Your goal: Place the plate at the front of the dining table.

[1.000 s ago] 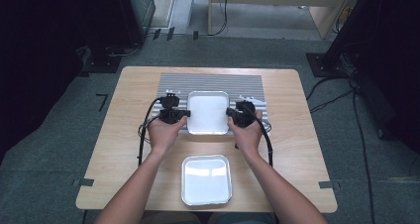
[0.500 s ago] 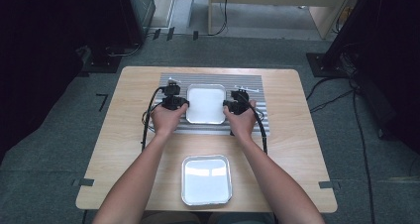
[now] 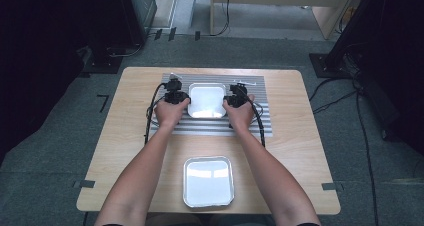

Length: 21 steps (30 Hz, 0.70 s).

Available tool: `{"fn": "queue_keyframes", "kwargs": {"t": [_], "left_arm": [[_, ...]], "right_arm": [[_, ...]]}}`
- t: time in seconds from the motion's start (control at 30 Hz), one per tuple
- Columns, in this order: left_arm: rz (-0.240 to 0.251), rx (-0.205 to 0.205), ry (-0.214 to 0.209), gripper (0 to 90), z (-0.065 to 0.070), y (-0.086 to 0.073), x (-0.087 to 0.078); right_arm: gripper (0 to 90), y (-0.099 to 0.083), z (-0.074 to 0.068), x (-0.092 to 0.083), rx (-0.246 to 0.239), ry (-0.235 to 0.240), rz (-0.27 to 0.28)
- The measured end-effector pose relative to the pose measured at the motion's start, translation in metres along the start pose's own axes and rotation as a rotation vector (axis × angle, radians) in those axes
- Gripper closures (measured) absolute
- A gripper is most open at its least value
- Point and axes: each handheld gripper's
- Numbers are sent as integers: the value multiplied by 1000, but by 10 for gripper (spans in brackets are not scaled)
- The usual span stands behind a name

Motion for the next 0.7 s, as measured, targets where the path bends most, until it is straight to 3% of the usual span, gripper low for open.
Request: {"fn": "queue_keyframes", "kwargs": {"t": [0.13,0.33,0.47,0.53,0.7], "left_arm": [[-5,-32,-11,878,-4,0,5],[13,-28,0,864,-3,0,7],[17,-27,-32,715,-3,0,5],[21,-23,-35,714,-4,-2,2],[21,-34,-46,733,-7,-10,0]], "right_arm": [[893,0,2,7,25,-8,-14],[885,1,3,12,27,-5,0],[767,0,6,10,8,34,14],[748,-1,9,6,11,54,15],[770,-5,18,-2,72,88,-5]]}}
Point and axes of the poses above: each handheld gripper's, and its own axes: x roughly forward along the jaws, y roughly out of its top, z roughly to its right, and after that the axes turned 3 degrees about -x, right-handed
